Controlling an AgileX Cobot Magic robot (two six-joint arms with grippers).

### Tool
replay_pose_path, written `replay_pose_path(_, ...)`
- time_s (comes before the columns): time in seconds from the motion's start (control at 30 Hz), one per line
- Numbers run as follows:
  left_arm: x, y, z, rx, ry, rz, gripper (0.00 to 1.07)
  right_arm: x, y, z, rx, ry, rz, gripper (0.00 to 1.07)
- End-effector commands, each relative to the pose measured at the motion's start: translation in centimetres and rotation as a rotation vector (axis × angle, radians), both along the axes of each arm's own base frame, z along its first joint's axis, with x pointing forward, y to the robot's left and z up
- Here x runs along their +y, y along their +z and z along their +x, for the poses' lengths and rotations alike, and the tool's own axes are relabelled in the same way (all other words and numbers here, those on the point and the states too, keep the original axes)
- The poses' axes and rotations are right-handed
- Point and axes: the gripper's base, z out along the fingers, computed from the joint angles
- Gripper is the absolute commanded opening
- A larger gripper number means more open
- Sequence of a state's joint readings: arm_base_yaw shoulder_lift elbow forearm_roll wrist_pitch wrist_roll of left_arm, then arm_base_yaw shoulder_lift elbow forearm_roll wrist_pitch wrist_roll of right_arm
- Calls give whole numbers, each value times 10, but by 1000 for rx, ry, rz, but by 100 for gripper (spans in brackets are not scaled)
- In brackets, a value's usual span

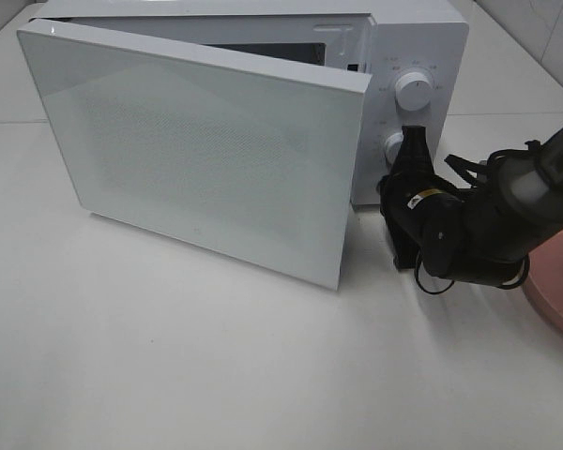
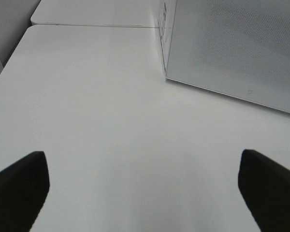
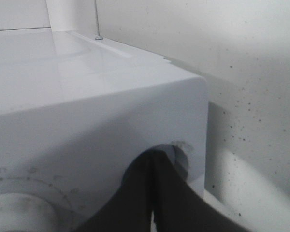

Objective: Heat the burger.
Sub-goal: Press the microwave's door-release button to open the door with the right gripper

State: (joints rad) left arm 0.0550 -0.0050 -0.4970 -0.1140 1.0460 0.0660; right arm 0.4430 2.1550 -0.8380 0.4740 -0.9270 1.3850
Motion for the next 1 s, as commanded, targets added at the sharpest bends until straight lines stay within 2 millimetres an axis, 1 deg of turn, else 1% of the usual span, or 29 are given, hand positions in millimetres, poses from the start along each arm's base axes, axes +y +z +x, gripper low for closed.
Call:
replay_pose_path(0.03, 0, 0, -3, -29, 1, -3, 100, -4, 50, 22, -388, -43, 9, 0)
replay_pose_path(0.6, 0, 0, -3, -29, 1, -3, 100, -3, 50, 22, -377, -39, 2, 0)
replay_pose_path(0.67, 0, 0, -3, -29, 1, -3, 100, -1, 44, 21, -323, -27, 3, 0)
replay_pose_path(0.77, 0, 0, -3, -29, 1, -3, 100, -1, 41, 20, -288, -22, 9, 0)
replay_pose_path(0.83, 0, 0, -3, -29, 1, -3, 100, 3, 40, 19, -270, -14, 13, 0)
replay_pose_path(1.0, 0, 0, -3, -29, 1, -3, 100, 1, 40, 14, -220, -13, -9, 0)
